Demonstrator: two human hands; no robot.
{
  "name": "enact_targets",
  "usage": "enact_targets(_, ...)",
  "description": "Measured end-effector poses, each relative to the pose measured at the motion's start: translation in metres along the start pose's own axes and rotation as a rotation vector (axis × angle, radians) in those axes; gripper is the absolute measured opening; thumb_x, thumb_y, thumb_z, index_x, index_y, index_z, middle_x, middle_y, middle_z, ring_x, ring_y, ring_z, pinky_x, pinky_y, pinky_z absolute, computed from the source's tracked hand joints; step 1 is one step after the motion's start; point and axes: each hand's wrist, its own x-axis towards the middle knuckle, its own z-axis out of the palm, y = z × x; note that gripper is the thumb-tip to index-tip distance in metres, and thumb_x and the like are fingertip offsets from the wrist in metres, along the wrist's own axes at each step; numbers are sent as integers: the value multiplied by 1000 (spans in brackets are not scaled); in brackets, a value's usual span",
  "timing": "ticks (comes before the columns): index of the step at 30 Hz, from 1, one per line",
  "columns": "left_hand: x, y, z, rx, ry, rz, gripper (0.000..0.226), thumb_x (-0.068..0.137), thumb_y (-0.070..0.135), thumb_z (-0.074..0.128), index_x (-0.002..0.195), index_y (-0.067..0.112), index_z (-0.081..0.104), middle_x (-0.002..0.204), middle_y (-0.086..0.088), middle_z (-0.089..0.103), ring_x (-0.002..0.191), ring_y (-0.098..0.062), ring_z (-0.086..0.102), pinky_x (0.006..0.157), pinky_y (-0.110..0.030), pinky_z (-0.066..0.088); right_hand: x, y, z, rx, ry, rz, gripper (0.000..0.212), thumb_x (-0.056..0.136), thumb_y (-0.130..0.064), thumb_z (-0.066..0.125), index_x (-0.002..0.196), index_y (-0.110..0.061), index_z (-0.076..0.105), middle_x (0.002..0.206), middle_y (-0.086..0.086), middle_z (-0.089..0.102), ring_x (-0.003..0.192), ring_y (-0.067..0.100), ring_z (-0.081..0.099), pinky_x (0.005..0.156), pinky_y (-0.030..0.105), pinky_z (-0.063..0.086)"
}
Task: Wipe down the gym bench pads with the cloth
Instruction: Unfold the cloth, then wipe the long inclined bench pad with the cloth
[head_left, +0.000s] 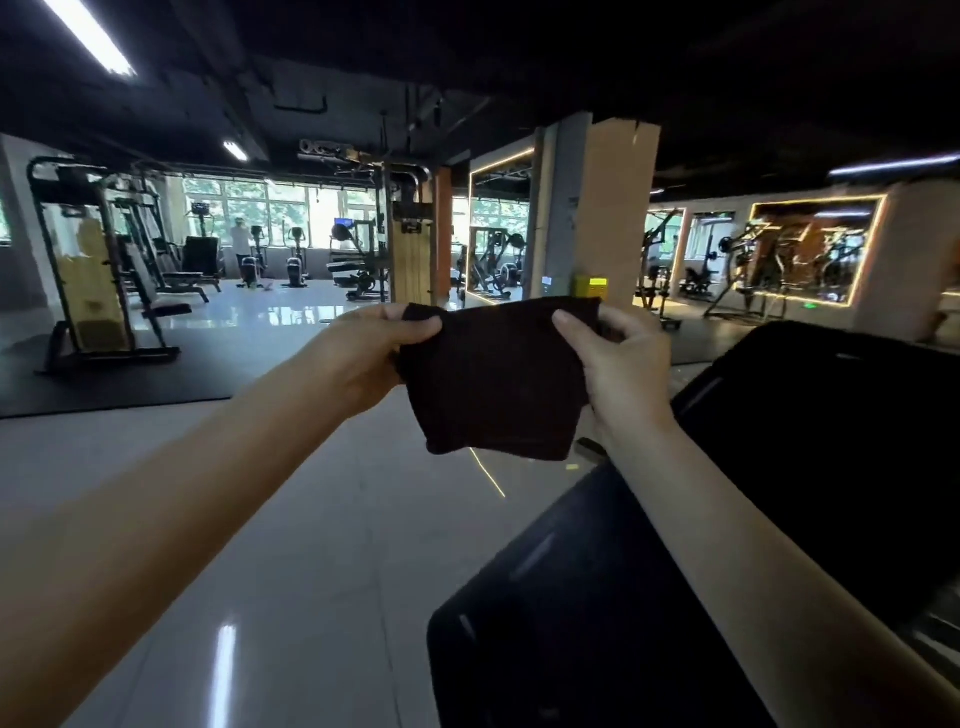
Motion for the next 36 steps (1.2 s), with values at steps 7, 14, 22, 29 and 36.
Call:
enact_targets(7,28,-21,127,-51,-116,122,21,73,22,75,87,11,64,86,-4,69,86,-19,67,81,-35,54,35,-18,-129,207,-93,66,29,91,-6,65,120,-4,66,118,18,67,107,30,66,88,39,57)
enact_targets(14,58,-58,249,-337,-394,164,51,87,9,60,136,21,55,112,-2,69,98,-16,68,78,-32,57,62,-32,-249,-89,-255,38,52,86,4,66,129,-23,56,118,0,68,111,16,65,94,34,54)
enact_targets(22,77,-78,328,-234,-652,115,79,80,-5,62,146,32,38,121,-2,70,114,-22,65,89,-31,57,79,-51,-319,-199,-174,169,59,85,5,65,135,-24,53,121,1,65,108,15,66,89,32,56)
enact_targets(29,88,-81,343,-192,-573,-110,60,81,-6,68,131,22,50,122,-9,61,94,-20,66,54,-19,55,72,-55,-326,-40,277,331,48,76,5,75,114,-13,54,96,14,69,75,21,72,60,29,60)
enact_targets(36,93,-79,318,336,-623,380,46,73,5,80,112,23,63,93,-3,65,87,-1,65,76,-12,53,56,-62,-312,-729,99,96,39,72,7,77,95,-22,69,114,5,65,107,22,63,88,36,55)
